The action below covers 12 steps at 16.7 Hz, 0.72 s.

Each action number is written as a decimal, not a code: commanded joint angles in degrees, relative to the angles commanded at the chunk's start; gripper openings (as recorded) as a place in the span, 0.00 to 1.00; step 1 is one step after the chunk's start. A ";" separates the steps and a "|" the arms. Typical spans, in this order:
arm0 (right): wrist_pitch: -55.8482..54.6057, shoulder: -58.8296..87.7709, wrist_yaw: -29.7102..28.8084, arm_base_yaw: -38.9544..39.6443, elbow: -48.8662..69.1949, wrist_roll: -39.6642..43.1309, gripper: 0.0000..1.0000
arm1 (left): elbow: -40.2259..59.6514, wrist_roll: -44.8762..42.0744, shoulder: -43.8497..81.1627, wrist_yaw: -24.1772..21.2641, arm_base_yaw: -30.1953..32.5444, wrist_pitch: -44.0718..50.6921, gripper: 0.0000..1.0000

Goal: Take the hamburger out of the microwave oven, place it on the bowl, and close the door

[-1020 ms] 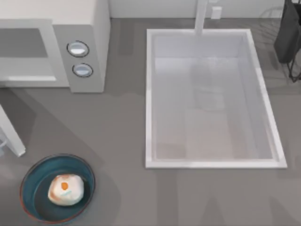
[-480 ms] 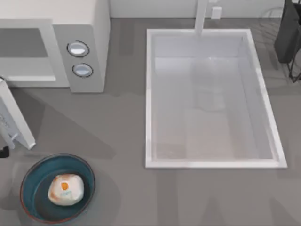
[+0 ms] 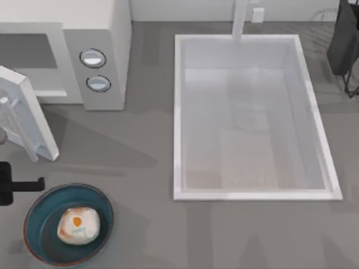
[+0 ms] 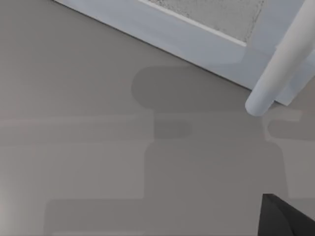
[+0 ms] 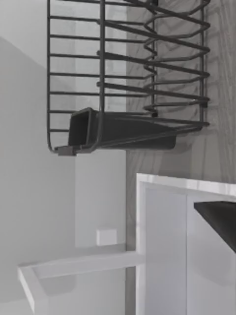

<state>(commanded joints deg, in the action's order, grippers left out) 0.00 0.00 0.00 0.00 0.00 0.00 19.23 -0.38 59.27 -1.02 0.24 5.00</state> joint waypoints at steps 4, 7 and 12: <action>0.00 0.00 0.00 0.00 0.00 0.00 1.00 | 0.33 -0.04 0.40 -0.22 -0.19 -0.06 0.00; 0.00 0.00 0.00 0.00 0.00 0.00 1.00 | 3.11 -0.03 4.49 -0.19 -0.09 -1.97 0.00; 0.00 0.00 0.00 0.00 0.00 0.00 1.00 | 11.49 -0.01 20.41 -0.09 0.22 -8.00 0.00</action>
<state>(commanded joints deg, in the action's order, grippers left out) 0.00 0.00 0.00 0.00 0.00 0.00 30.72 -0.39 79.68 -1.10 0.46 -2.99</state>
